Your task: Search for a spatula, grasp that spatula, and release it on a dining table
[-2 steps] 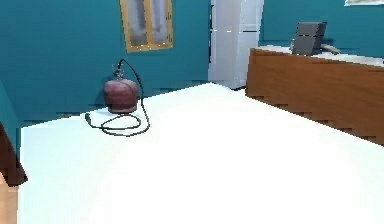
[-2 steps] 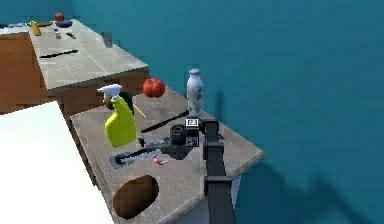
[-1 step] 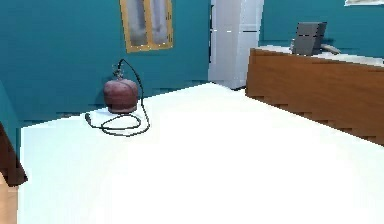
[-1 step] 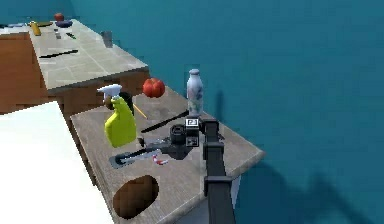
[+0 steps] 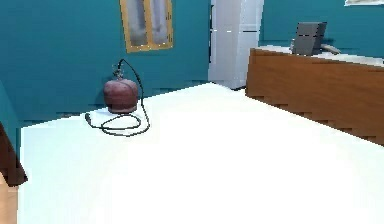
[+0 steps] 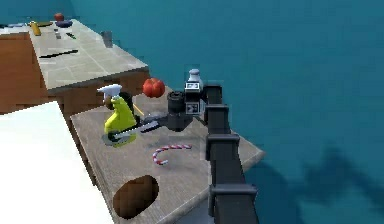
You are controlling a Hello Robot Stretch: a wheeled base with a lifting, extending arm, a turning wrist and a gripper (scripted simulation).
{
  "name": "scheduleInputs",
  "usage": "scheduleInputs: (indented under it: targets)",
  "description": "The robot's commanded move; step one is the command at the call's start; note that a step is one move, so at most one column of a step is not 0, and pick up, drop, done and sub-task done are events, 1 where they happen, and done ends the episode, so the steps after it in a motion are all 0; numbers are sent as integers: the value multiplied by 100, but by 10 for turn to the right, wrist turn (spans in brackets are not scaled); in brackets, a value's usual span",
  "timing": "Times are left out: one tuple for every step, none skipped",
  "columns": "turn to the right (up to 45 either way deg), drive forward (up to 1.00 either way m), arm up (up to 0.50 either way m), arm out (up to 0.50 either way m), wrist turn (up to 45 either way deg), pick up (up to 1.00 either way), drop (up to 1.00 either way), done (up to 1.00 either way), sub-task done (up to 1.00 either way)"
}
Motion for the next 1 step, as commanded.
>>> scheduleInputs:
  targets:
    - [0,0,8,0,0,0,0,0,0]
